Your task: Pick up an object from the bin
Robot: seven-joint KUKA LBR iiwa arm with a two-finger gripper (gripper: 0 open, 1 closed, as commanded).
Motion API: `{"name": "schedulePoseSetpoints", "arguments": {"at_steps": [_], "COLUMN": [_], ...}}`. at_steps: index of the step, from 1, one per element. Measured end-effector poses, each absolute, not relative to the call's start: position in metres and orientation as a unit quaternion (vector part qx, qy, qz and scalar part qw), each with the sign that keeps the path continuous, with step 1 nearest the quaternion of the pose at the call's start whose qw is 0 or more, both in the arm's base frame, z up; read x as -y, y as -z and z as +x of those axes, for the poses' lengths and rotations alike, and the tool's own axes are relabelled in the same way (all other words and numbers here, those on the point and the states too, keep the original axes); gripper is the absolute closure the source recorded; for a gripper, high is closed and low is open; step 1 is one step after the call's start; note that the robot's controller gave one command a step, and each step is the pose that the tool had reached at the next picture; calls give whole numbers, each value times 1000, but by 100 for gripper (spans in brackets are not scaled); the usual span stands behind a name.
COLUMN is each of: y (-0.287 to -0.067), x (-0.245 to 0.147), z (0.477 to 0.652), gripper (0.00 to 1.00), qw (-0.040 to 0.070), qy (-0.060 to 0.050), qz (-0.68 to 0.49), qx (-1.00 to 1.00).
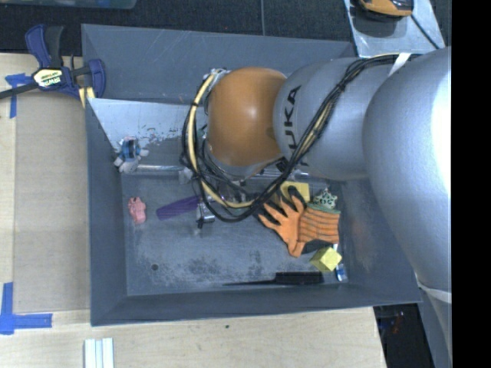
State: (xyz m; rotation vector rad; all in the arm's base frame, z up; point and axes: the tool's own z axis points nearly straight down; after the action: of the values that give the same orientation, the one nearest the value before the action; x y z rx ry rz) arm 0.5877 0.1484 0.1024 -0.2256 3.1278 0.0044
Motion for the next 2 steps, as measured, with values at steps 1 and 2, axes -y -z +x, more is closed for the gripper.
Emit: {"name": "schedulePoseSetpoints", "arguments": {"at_steps": [1, 2], "y": [-69, -73], "x": [-142, -156], "z": [610, 607], "gripper": [0, 100], "qw": [12, 13], "qy": [-6, -3], "qz": [-11, -57], "qx": [-1000, -998]}}
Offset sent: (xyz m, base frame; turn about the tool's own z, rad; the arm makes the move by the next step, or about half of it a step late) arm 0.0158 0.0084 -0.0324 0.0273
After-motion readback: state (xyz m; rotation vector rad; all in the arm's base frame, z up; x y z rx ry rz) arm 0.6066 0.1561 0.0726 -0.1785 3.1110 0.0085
